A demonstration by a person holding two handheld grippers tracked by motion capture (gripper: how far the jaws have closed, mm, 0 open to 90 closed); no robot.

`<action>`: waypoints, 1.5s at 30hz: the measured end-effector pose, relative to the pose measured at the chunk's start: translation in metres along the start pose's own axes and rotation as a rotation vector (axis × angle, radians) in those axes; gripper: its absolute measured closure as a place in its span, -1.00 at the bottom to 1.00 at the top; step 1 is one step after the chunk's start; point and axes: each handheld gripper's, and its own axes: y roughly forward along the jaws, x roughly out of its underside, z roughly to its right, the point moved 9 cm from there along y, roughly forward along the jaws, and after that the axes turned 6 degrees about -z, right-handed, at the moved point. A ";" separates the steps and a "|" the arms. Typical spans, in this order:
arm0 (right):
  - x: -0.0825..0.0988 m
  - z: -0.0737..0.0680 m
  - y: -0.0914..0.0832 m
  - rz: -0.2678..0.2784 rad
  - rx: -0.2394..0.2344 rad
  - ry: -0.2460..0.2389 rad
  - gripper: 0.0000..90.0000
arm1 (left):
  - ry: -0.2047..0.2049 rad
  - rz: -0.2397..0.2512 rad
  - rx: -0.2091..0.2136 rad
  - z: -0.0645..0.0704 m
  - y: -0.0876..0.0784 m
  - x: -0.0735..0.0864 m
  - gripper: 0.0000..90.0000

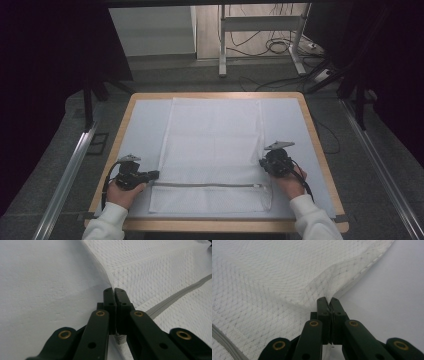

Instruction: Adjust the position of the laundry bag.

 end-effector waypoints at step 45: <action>0.004 -0.004 -0.053 0.202 -0.064 0.008 -0.17 | 0.252 0.119 -0.049 0.078 -0.018 -0.025 -0.32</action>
